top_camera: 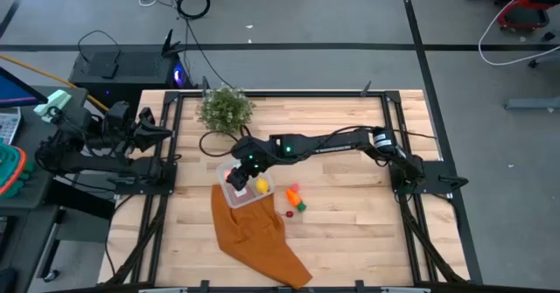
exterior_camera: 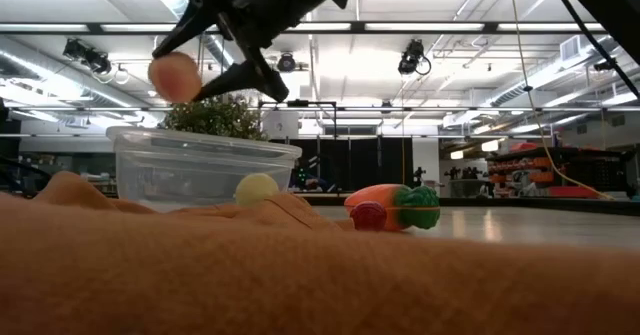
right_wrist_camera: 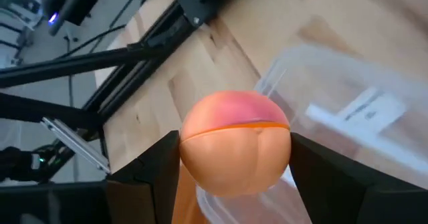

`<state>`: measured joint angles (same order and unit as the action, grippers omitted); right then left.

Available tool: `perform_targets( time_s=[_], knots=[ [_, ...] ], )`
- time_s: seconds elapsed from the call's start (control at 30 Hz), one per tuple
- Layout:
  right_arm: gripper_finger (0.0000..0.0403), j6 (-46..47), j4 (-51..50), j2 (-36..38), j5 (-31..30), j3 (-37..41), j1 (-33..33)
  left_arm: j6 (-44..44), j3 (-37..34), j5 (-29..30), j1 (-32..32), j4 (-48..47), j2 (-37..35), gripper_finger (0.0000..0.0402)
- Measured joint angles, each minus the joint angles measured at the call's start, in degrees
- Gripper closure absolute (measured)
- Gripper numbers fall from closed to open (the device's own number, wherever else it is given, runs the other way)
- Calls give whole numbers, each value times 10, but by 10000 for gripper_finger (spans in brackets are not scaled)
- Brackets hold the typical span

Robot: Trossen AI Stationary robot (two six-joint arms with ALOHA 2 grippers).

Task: Pick and placing Produce into tupperware
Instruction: Put the top pink peach into the bin

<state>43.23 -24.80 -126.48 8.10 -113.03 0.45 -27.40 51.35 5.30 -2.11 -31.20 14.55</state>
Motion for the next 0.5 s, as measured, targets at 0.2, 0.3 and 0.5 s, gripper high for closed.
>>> perform_targets(
  time_s=[0.2, 0.3, 0.5],
  knots=[
    [192, -75, -49, -6, -4, -40, -13, 0, 0, 0, 0, 0, 0, 369],
    [192, -110, -50, -6, -14, -38, -18, 0, 0, 0, 0, 0, 0, 365],
    [192, -157, -52, -6, -17, -37, -22, 2, 0, 0, 0, 0, 0, 361]
  ],
)
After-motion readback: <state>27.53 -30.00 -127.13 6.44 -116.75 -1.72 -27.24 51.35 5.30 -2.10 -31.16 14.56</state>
